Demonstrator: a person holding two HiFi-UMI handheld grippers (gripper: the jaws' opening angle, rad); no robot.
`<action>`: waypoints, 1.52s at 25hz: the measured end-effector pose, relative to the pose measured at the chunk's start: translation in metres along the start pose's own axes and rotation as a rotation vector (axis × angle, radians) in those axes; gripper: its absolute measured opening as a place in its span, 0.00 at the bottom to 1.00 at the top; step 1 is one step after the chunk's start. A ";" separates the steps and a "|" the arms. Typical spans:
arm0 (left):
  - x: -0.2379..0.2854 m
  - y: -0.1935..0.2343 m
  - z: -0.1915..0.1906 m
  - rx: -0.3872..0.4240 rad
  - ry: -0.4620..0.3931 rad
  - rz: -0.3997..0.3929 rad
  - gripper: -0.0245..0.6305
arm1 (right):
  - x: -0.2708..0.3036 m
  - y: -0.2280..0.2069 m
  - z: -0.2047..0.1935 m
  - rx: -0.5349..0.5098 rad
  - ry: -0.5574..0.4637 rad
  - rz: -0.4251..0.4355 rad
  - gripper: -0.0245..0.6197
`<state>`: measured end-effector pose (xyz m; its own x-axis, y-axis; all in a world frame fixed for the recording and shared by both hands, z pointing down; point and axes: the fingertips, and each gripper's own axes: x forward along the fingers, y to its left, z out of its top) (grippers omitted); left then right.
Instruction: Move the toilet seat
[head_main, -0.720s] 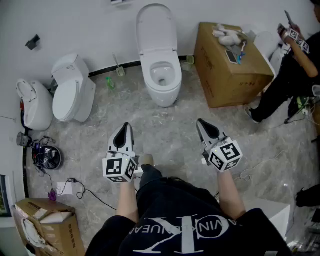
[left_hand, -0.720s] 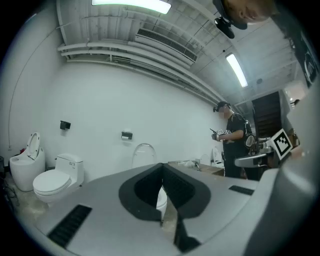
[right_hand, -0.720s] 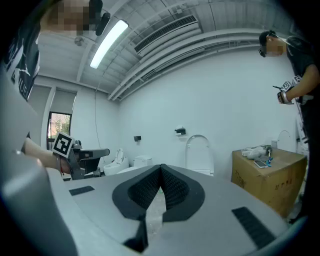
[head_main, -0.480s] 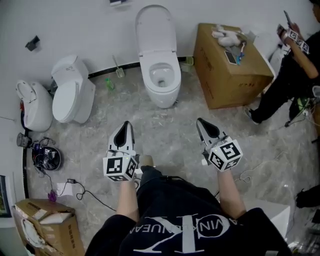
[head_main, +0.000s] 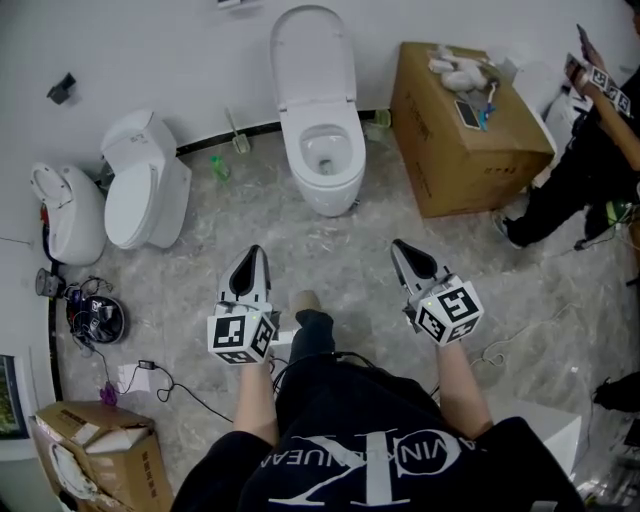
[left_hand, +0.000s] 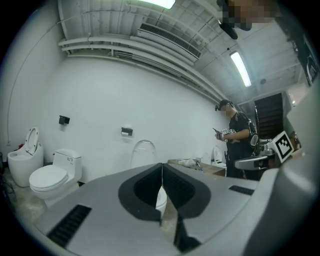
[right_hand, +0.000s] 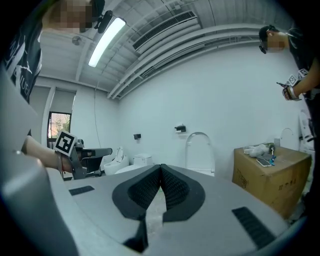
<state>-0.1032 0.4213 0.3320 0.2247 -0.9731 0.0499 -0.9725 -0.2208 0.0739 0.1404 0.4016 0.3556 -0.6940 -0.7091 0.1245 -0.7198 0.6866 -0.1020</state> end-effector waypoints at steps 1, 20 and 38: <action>0.007 0.004 -0.003 -0.011 0.007 -0.006 0.04 | 0.006 -0.003 -0.002 0.005 0.009 -0.006 0.05; 0.185 0.104 -0.058 -0.129 0.212 -0.095 0.21 | 0.166 -0.097 -0.047 0.165 0.207 -0.085 0.20; 0.302 0.141 -0.118 -0.171 0.349 -0.212 0.22 | 0.259 -0.143 -0.093 0.254 0.307 -0.133 0.20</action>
<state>-0.1652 0.1042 0.4747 0.4542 -0.8207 0.3467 -0.8850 -0.3710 0.2812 0.0645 0.1346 0.4940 -0.5866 -0.6818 0.4371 -0.8097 0.5041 -0.3004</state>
